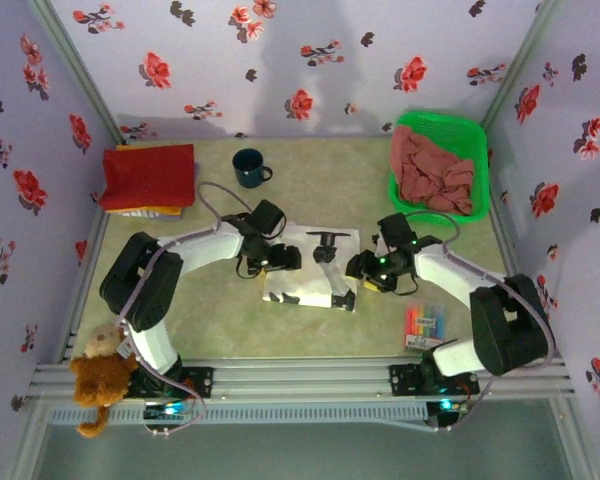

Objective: Fold and stack the t-shirts

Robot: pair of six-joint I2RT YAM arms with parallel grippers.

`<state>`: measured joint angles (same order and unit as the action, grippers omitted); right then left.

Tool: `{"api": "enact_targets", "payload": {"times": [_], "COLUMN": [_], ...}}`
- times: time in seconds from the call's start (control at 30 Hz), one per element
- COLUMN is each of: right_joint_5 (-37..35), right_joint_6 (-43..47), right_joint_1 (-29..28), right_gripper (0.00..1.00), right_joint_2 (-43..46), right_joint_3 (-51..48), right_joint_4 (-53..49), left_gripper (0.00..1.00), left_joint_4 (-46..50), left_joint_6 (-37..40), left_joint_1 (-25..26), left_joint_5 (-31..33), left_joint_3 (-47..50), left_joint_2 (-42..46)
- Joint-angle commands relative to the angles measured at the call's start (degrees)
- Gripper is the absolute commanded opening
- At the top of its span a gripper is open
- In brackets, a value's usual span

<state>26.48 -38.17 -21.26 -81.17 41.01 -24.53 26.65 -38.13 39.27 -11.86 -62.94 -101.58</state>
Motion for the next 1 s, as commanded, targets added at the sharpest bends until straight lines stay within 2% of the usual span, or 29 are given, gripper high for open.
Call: {"api": "enact_targets", "payload": {"times": [0.0, 0.23, 0.37, 0.43, 0.53, 0.67, 0.8, 0.97], "right_joint_5": [5.4, 5.9, 9.7, 10.0, 8.1, 7.5, 7.4, 6.6], "right_joint_6": [-3.3, -2.5, -3.1, -3.4, -2.1, -1.7, -1.7, -0.9], "right_joint_1": [0.3, 0.6, 1.1, 1.1, 1.2, 1.2, 1.2, 1.4], "right_gripper": [0.57, 0.56, 0.55, 0.55, 0.54, 0.54, 0.54, 0.54], "right_joint_2": [-2.2, -3.2, -6.3, -7.3, -8.1, -8.6, -9.5, -8.8], "right_joint_3": [-2.3, -3.4, -4.3, -4.2, -3.4, -3.8, -3.8, -3.5], "right_joint_4": [6.9, 7.5, 11.2, 11.5, 9.2, 9.1, 8.9, 7.3], "left_gripper": [0.83, 0.84, 0.84, 0.84, 0.85, 0.87, 0.87, 0.88], "left_joint_4": [-1.2, -2.8, -4.1, -1.8, 5.4, 5.8, 8.4, 8.0], "left_joint_6": [2.6, 4.2, 5.7, 7.0, 9.6, 11.9, 12.2, 12.2], "left_joint_1": [1.3, 1.9, 1.8, 1.9, 1.9, 1.6, 2.0, 2.9], "left_joint_5": [3.9, 7.7, 5.1, 3.0, 8.5, 10.3, 11.3, 9.0], "left_joint_3": [-1.2, 0.6, 0.2, -2.1, -4.8, -4.6, -8.1, -10.7], "left_joint_2": [-1.1, -0.4, -1.4, -3.3, -4.0, -2.5, -5.6, -9.1]}}
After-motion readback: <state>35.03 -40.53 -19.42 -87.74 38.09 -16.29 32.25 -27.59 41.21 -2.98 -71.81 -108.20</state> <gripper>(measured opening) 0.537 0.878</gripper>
